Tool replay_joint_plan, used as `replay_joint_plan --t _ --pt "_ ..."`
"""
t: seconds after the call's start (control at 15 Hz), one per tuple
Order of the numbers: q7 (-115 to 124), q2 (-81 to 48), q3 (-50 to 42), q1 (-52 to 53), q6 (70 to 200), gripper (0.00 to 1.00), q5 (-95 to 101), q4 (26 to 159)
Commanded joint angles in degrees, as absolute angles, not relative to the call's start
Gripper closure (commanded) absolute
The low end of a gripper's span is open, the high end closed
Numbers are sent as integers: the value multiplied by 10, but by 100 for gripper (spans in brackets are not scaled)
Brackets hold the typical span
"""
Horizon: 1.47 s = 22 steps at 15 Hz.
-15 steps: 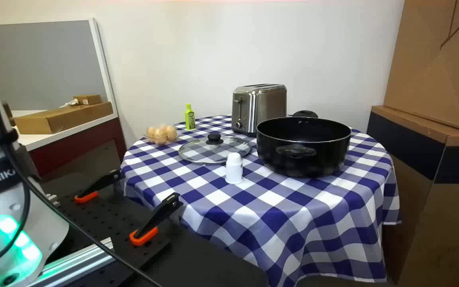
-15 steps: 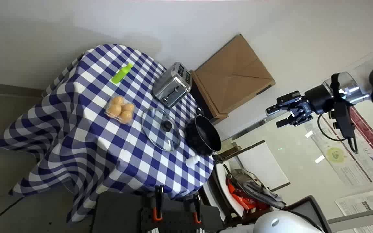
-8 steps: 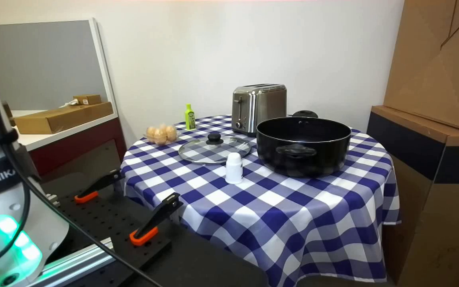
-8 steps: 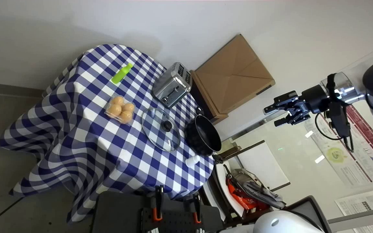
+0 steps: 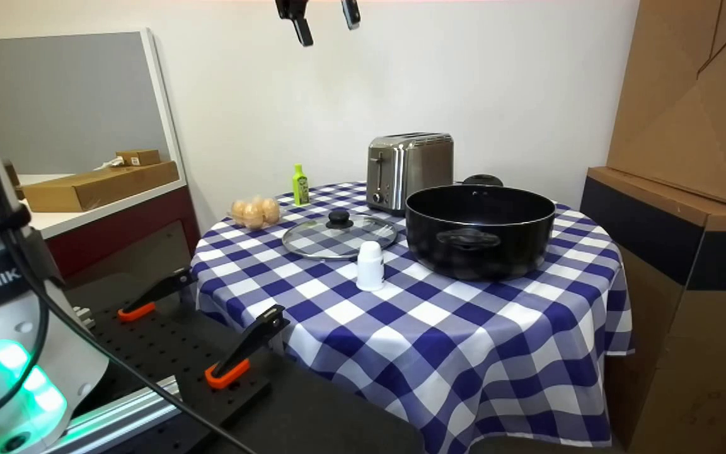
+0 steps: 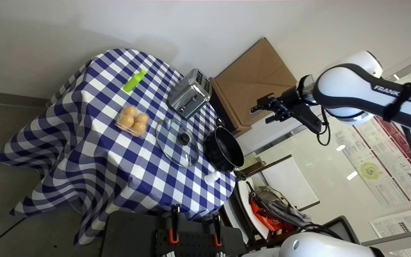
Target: Cover the pot with the clear lid
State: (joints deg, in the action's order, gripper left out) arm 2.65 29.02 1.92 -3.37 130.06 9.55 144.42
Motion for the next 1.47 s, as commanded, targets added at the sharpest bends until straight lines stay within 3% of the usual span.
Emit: replay_joint_plan --t 0.0,0.67,1.4 --pt "46 161 41 -26 1354 0 108 1382" --pt "81 -47 43 -4 1363 0 199 1293" --pt "90 -175 19 51 1380 0 249 1236"
